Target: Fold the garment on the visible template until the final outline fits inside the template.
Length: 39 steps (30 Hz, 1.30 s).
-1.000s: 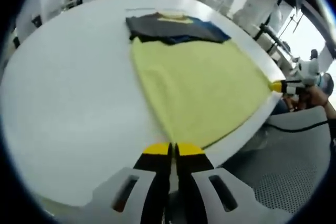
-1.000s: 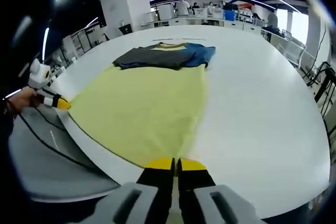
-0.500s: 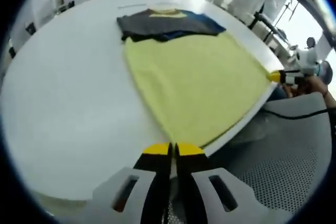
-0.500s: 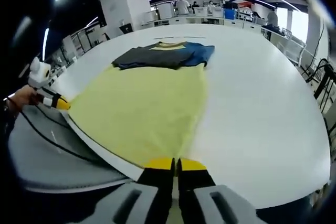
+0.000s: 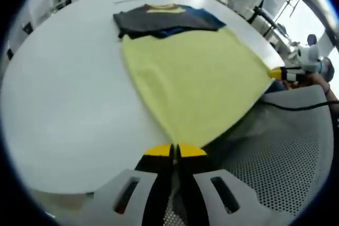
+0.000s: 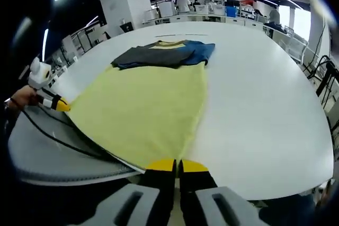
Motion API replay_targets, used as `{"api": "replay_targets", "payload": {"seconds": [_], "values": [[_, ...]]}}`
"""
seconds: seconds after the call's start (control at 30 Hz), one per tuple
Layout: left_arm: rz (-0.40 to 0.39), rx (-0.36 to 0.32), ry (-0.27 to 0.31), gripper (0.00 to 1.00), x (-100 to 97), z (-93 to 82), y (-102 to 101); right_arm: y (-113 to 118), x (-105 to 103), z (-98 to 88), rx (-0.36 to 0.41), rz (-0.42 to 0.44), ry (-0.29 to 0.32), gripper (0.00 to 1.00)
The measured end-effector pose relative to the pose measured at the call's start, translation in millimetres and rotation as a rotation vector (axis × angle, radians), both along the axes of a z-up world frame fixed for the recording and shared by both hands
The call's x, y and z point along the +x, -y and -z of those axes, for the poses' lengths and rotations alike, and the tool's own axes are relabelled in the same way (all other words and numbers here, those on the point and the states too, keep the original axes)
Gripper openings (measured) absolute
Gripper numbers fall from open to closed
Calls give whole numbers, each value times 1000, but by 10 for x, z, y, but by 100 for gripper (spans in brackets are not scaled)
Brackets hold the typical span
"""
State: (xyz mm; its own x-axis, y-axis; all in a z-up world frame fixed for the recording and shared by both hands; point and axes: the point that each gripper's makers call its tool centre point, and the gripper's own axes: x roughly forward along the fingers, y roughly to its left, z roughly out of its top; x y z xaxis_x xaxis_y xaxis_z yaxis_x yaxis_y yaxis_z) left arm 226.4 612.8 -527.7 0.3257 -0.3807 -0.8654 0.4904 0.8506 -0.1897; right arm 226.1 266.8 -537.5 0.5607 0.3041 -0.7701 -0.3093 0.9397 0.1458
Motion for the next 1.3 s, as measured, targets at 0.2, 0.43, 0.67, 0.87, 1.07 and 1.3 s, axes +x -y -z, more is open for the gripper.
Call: {"api": "replay_targets", "payload": {"seconds": [0.2,0.43,0.67,0.87,1.07,1.3], "values": [[11,9,0,0,-33,-4,-12,0,-40,12,-2,-4,-8,0],[4,-8,69,0,51,-121,-3,-16,-24,-75,4,-7,9,0],[-36,-42,98,0,109,-301,-24,-50,81,-324,-6,-28,61,0],[-52,-66,125,0,198,-432,-32,-57,187,-482,-34,-48,107,0],[-68,-83,157,0,300,-598,-36,-55,250,-579,-40,-53,130,0],[-85,-93,198,0,433,-720,-49,-46,362,-714,-35,-38,175,0]]}}
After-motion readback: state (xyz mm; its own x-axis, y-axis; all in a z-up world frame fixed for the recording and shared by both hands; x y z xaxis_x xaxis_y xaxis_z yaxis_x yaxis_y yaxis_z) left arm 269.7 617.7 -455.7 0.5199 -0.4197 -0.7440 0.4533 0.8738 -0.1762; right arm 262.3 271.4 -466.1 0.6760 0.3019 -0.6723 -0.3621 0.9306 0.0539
